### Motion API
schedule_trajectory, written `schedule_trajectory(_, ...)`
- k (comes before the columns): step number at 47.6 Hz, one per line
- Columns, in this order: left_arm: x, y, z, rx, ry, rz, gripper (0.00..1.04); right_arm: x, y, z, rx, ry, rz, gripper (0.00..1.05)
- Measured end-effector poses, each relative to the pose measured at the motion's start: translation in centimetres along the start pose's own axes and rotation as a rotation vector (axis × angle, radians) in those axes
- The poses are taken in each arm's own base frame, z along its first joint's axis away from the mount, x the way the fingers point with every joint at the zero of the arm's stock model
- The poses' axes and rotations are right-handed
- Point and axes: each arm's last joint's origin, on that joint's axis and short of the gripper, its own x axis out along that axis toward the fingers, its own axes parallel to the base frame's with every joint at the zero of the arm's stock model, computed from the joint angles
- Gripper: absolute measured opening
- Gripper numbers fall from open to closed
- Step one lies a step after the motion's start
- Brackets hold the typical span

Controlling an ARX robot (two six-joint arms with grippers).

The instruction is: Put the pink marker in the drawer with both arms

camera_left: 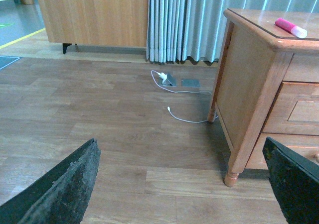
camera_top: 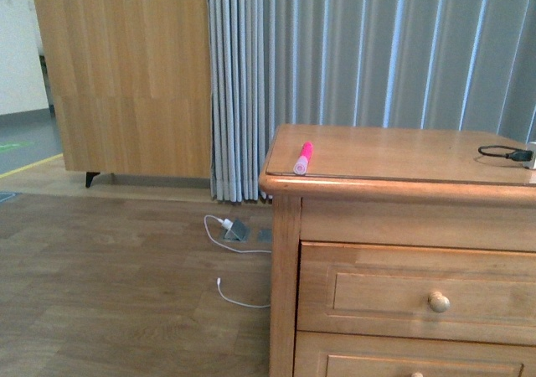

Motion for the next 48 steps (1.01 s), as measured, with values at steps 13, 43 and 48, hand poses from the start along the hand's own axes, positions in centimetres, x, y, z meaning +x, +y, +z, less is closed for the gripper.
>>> schedule_trajectory(13,0.0,0.0,0.0,0.0,0.0,-0.001,0.99,6.4,1.6,2.5,-0.029,0.067,0.061,0.96)
schedule_trajectory(43,0.0,0.0,0.0,0.0,0.0,0.0,0.99,24.8,4.1,0.5,-0.091,0.158,0.008,0.96)
schedule_trajectory(48,0.0,0.0,0.0,0.0,0.0,0.0,0.99,27.1,3.4,0.0,-0.086,0.143,-0.031,0.96)
